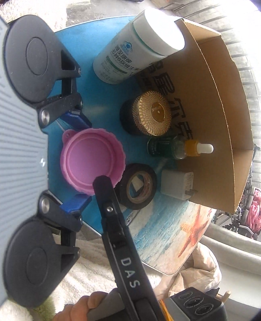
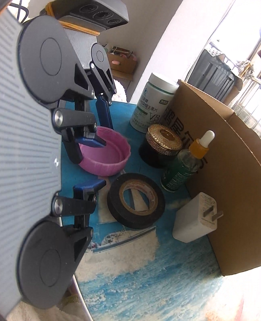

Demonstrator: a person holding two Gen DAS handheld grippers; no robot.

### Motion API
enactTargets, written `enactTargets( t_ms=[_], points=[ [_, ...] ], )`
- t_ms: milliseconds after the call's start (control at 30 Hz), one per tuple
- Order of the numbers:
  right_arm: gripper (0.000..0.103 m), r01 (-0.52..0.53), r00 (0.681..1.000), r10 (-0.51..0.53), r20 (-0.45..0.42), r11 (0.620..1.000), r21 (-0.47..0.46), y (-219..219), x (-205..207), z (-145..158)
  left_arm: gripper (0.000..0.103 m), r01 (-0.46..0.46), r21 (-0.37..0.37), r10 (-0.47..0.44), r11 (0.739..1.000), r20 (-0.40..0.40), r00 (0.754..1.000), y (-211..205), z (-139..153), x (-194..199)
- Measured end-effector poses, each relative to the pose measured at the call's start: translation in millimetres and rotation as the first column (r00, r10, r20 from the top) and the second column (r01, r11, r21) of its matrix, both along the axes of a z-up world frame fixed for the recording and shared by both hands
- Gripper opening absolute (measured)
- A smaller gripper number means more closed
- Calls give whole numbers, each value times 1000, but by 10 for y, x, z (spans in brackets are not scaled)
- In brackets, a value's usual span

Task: Organize rigid objects
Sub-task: 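Grasp the rim of the pink cup with the right tool, then carry the pink cup into the box and release it with the right tool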

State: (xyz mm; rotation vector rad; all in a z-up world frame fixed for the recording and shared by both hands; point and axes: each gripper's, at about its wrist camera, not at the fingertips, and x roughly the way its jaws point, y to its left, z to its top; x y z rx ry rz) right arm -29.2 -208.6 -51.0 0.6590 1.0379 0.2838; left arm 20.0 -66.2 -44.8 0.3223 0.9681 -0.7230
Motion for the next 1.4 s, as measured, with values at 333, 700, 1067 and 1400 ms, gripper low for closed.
enactTargets(
  t_ms=[333,700,1067,1400],
  points=[
    [19,10,1000,-10,4,1000,3,1,9,-33,72,-13,6,13,1000,24,1000,2,-24,-7],
    [19,10,994,-8,109,1000,-10,-20,-171,339,72,-2,-16,4,1000,113,994,40,246,-180],
    [19,-26,921,63,384,995,-101,7,65,1370,72,-21,-98,55,995,354,933,108,1151,-214],
    [20,-146,951,168,258,984,-103,-82,1365,1555,72,-72,-40,82,997,330,940,10,1506,701]
  ],
)
